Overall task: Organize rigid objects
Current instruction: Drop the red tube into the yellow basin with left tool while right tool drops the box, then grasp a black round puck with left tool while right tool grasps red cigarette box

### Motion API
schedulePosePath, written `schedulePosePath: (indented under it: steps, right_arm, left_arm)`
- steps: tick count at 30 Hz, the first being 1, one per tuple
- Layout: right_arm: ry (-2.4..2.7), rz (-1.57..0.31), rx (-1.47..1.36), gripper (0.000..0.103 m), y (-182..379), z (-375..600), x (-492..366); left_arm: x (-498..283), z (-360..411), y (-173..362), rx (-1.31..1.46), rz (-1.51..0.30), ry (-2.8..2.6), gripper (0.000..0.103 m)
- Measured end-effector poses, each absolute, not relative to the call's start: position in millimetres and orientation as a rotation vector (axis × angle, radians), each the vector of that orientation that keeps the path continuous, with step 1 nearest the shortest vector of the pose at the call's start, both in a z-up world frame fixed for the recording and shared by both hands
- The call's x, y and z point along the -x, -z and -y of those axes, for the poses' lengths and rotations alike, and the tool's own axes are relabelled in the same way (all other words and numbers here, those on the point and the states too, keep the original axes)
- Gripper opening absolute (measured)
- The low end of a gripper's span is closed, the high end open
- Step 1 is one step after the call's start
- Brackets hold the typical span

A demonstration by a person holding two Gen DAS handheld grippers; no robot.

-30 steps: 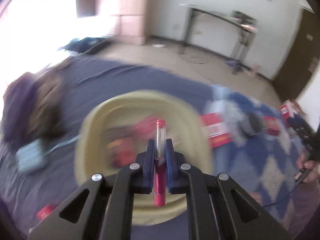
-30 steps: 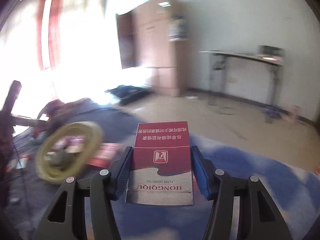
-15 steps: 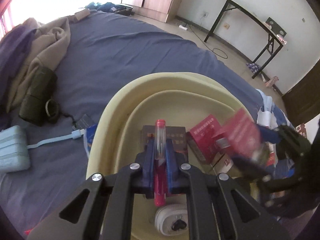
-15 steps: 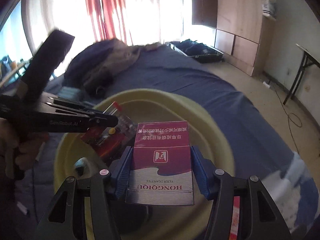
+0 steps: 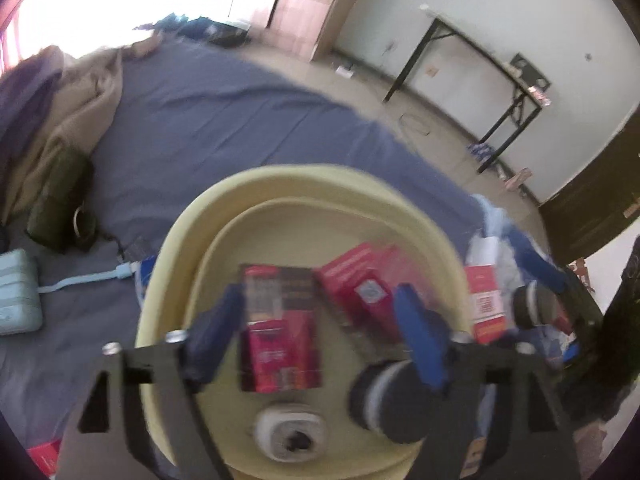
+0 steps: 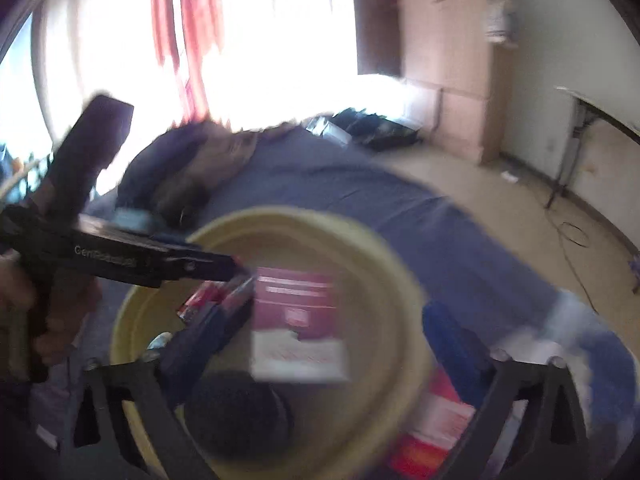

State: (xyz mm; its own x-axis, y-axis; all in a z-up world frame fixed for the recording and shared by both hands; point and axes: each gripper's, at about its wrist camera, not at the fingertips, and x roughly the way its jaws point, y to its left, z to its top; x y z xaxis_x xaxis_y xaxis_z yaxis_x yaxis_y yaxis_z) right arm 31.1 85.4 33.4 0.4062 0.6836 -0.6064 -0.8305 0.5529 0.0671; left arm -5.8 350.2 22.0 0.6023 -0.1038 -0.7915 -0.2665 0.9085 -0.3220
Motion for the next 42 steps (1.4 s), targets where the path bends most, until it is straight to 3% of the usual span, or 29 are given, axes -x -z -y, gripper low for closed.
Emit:
schedulePosePath:
  steps: [4,8,14,19,24,32,42]
  right_arm:
    - [-0.809,-0.554,0.131,0.103,-61,37,-31]
    - [-0.559,-0.573,0.067,0.103,-59,161,-41]
    - [-0.379,-0.635,-0.008,0.103,-27,251,-41]
    - [-0.411,-0.663,0.043,0.103,-7,241,-34]
    - [-0.529,-0.644,0.096,0.103,-22,243,-35]
    - [-0.622,-0.642,0.279,0.103,-15,228,-78]
    - [-0.717,-0.724,0.293,0.103,8,211,-112]
  left_arm:
    - [-2,-310,-36,0.41,-0.929,-0.031,0.095]
    - [-30,-245,-42,0.383,-0.971,0.085,0.098]
    - [-71,-158,-25,0.225,-1.077,0.119,0.098]
    - [-91,-130,-9,0.185,-1.116,0.101,0.098]
    - [-104,-113,-3,0.195,-1.149,0.156,0.098]
    - [-114,-50,-4,0.14,-1.163,0.269,0.098]
    - [-133,-28,17,0.103,-1.202,0.269,0.098]
